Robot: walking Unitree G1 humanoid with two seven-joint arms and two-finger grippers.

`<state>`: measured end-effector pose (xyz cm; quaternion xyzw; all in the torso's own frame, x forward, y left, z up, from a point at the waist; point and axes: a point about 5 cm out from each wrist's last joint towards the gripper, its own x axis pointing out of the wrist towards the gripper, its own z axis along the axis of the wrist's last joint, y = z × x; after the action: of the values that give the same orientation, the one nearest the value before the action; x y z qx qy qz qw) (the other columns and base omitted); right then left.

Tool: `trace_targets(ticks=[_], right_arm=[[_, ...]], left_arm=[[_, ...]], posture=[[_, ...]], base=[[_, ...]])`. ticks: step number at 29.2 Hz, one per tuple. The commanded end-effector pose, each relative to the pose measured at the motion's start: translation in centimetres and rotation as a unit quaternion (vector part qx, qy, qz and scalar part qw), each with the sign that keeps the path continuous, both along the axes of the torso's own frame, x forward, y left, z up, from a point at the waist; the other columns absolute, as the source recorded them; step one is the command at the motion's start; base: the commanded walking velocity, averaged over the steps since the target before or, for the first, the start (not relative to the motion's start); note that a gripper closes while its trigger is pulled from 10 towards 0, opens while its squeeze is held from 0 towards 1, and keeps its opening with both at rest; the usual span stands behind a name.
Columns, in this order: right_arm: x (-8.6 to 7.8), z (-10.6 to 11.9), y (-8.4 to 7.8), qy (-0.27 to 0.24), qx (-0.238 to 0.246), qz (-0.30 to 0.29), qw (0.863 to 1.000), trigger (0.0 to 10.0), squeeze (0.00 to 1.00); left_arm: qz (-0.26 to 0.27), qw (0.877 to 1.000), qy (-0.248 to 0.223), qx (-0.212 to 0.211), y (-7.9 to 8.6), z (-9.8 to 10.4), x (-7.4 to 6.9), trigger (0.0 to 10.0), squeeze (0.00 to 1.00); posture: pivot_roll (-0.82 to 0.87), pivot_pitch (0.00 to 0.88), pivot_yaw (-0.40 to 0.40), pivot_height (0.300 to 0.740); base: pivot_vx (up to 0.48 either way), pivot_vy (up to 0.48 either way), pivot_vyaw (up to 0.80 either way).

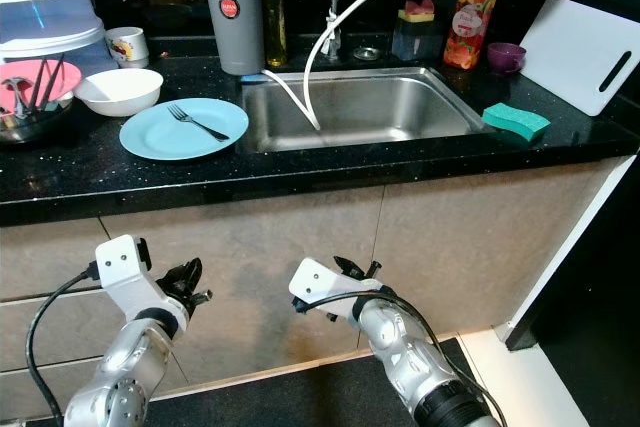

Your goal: Kitchen organization

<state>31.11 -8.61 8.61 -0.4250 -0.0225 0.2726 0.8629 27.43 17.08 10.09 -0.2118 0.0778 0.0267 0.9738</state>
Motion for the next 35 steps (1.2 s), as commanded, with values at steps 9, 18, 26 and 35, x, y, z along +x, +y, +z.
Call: trace_targets(ticks=[9, 18, 26, 35], right_arm=[[0.11, 0.0, -0.3, 0.001, 0.003, -0.004, 1.0, 10.0, 0.0], [0.12, 0.02, -0.32, 0.001, 0.003, -0.004, 1.0, 10.0, 0.0], [0.13, 0.05, -0.33, 0.001, 0.003, -0.004, 1.0, 10.0, 0.0], [0.15, 0.09, -0.35, 0.001, 0.003, -0.004, 1.0, 10.0, 0.0]], left_arm=[[0.0, 1.0, 0.006, -0.006, -0.2, -0.31, -0.03, 10.0, 0.0], [0.001, 1.0, 0.006, -0.008, -0.12, -0.32, -0.04, 10.0, 0.0], [0.0, 1.0, 0.008, -0.009, -0.12, -0.32, -0.04, 10.0, 0.0], [0.0, 1.0, 0.007, -0.01, -0.16, -0.22, -0.05, 10.0, 0.0]], posture=[[-0.14, 0.0, -0.018, 0.74], [-0.14, 0.0, -0.016, 0.74], [-0.15, 0.009, -0.014, 0.74], [-0.14, 0.018, -0.015, 0.74]], base=[[0.0, 0.0, 0.0], [0.0, 0.0, 0.0], [0.0, 0.0, 0.0], [0.0, 0.0, 0.0]])
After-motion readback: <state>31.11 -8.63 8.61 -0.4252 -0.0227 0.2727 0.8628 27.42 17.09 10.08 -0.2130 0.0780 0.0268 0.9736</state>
